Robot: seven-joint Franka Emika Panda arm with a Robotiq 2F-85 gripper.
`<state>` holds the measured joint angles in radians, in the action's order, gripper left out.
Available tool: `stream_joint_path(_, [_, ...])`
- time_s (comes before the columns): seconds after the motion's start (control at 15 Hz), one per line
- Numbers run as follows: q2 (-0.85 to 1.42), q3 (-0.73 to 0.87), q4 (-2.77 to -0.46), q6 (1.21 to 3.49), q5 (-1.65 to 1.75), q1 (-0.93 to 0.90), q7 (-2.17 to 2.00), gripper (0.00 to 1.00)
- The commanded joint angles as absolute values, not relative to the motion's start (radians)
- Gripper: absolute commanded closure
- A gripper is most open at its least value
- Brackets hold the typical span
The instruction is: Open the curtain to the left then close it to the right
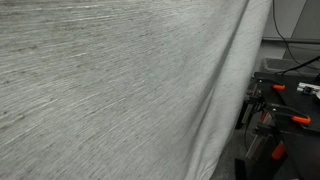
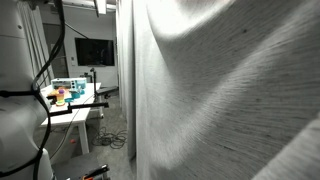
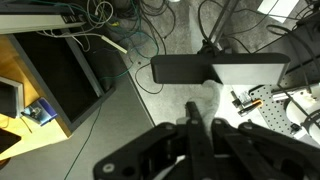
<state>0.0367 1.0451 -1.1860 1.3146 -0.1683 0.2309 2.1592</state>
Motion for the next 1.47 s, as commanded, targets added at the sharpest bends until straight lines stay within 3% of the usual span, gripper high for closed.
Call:
stream_joint_path(0.0, [0.195, 1.11, -1.03, 1.232, -0.284, 0.346, 2.262, 0.99])
stream_joint_path(0.87, [0.459, 0.992, -0.763, 1.089, -0.508, 0.815, 2.516, 0.99])
stream_joint_path(1.4, [0.59, 0.853, -0.596, 0.881, -0.652, 1.081, 2.486, 0.99])
